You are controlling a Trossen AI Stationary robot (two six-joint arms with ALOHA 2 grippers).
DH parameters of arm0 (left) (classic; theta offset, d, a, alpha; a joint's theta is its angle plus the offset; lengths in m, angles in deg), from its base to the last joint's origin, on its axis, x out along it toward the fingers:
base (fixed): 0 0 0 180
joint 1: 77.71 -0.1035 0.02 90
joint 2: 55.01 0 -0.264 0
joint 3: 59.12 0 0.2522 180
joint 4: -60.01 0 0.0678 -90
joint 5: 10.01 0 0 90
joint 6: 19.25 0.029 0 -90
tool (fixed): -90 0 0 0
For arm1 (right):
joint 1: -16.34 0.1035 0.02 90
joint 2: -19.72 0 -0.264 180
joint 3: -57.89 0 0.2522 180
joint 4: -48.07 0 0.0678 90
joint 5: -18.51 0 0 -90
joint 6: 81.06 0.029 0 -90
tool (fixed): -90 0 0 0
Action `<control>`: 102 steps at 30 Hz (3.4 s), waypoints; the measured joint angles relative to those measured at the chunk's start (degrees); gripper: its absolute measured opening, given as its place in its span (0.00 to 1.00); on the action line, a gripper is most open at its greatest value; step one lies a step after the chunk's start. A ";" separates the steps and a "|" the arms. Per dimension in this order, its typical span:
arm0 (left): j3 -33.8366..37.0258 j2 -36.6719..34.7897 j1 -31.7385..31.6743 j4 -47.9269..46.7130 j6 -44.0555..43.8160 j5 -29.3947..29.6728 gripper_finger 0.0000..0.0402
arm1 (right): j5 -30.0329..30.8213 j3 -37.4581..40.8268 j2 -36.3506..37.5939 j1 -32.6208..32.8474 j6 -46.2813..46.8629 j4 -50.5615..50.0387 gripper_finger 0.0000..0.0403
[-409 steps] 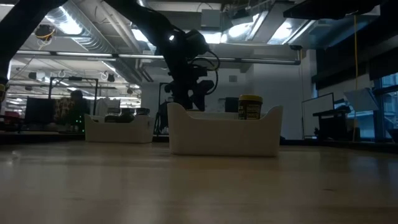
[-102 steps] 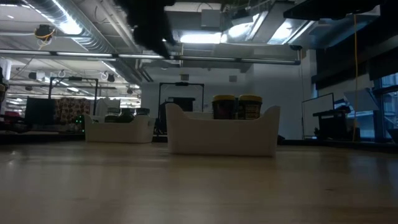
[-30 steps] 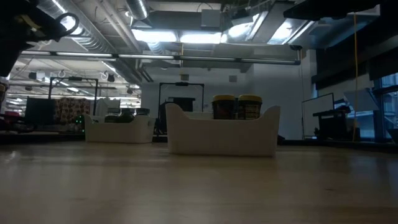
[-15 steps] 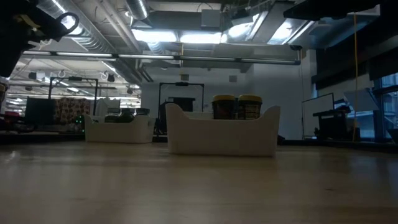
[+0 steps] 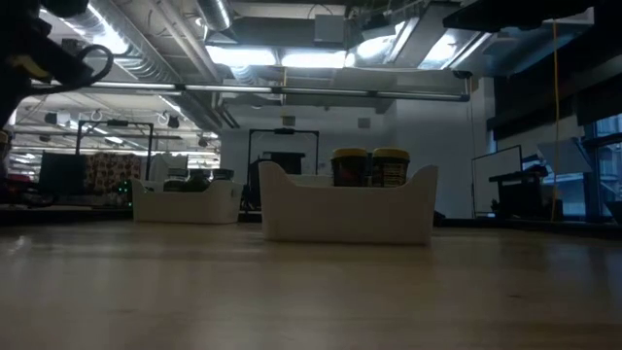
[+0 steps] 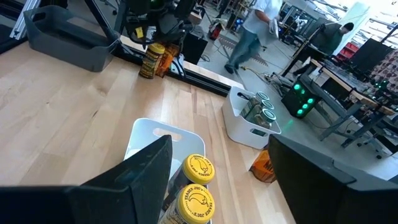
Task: Sort spices by type
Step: Put the yellow seasoning bottle into the bottom white bin
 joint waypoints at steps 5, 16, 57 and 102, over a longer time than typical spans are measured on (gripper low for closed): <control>0.44 0.03 0.07 2.20 2.79 -0.29 0.82 | 0.00 0.00 0.00 0.00 0.00 0.20 0.66; 1.34 0.09 1.15 4.43 12.12 -0.10 0.82 | 0.00 0.00 -0.01 0.00 0.13 0.20 0.66; 3.12 4.29 1.99 4.52 25.23 3.15 0.61 | 0.00 0.00 -0.02 0.00 0.13 0.18 0.66; -18.65 4.25 -11.26 25.86 10.55 13.32 0.55 | 0.02 0.02 -6.85 0.00 5.11 4.35 0.66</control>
